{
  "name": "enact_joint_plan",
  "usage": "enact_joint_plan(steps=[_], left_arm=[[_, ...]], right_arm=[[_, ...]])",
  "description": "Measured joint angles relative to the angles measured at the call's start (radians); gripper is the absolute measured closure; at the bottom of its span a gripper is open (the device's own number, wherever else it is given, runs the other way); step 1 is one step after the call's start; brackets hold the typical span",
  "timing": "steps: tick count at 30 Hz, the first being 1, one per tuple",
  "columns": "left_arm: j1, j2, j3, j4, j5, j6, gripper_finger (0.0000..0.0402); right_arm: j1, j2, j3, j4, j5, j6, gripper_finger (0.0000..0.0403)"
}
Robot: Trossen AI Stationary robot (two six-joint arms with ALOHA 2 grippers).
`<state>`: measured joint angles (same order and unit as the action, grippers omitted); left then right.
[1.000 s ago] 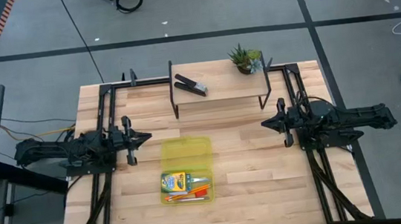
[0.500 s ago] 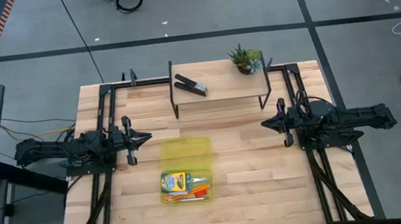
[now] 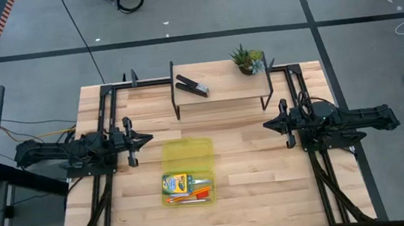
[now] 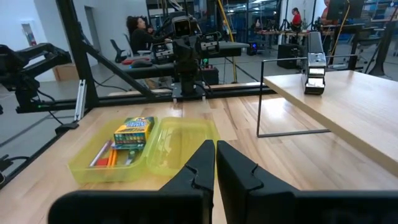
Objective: Pack school essentials
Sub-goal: Return to Home Position
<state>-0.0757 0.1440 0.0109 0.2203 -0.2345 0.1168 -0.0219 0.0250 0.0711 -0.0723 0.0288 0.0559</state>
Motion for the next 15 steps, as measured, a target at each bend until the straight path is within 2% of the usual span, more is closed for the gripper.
enact_joint_plan(steps=[8,15], left_arm=[[0.0,0.0,0.0,0.0,0.0,0.0,0.0363],[0.0,0.0,0.0,0.0,0.0,-0.001,0.0372]], right_arm=[[0.0,0.0,0.0,0.0,0.0,0.0,0.038],[0.0,0.0,0.0,0.0,0.0,0.0,0.038]])
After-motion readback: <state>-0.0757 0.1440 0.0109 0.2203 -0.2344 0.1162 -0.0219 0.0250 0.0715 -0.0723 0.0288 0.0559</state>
